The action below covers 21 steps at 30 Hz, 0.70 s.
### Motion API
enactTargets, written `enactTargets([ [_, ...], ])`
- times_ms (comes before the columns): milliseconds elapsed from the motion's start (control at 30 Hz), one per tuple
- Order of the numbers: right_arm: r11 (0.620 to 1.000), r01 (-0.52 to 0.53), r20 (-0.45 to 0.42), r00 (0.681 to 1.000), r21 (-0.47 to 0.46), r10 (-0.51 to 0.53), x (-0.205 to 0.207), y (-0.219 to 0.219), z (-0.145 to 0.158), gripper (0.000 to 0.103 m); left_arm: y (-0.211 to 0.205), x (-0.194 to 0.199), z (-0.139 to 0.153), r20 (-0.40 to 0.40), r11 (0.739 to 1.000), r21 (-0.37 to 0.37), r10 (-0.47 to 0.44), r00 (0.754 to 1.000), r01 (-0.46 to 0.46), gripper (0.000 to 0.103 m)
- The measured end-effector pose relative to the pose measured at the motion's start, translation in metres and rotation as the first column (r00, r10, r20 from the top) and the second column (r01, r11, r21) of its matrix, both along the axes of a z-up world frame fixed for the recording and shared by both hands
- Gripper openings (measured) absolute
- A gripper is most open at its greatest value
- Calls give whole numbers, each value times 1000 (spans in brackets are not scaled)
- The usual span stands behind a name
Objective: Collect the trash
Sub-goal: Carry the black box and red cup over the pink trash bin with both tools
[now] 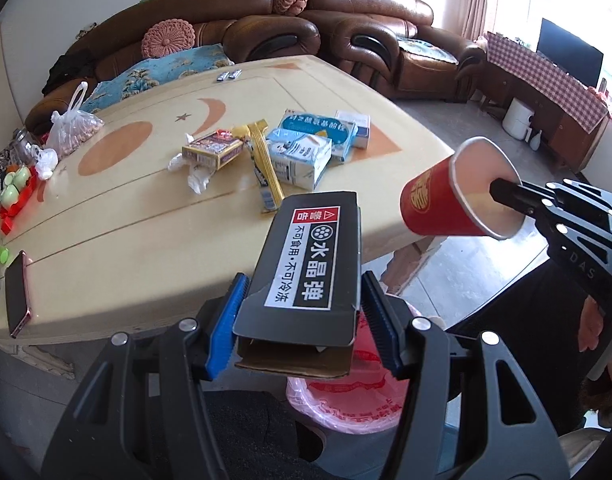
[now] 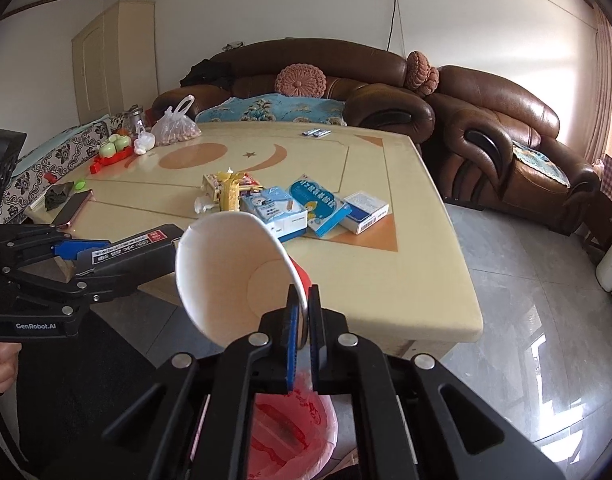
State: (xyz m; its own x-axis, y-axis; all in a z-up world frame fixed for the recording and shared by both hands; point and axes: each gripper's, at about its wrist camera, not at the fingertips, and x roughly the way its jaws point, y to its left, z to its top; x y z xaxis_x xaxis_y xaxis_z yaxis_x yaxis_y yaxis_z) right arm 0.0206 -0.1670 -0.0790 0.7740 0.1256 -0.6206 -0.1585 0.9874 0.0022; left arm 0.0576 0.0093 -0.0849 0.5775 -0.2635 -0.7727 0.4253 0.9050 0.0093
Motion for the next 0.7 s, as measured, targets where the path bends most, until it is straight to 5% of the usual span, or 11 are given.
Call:
enactTargets([
  [700,999,-34,-112,993,-20,32,-19,14,-36,5,-13,-25,-47,-112,998,-2,-62,992,62,57],
])
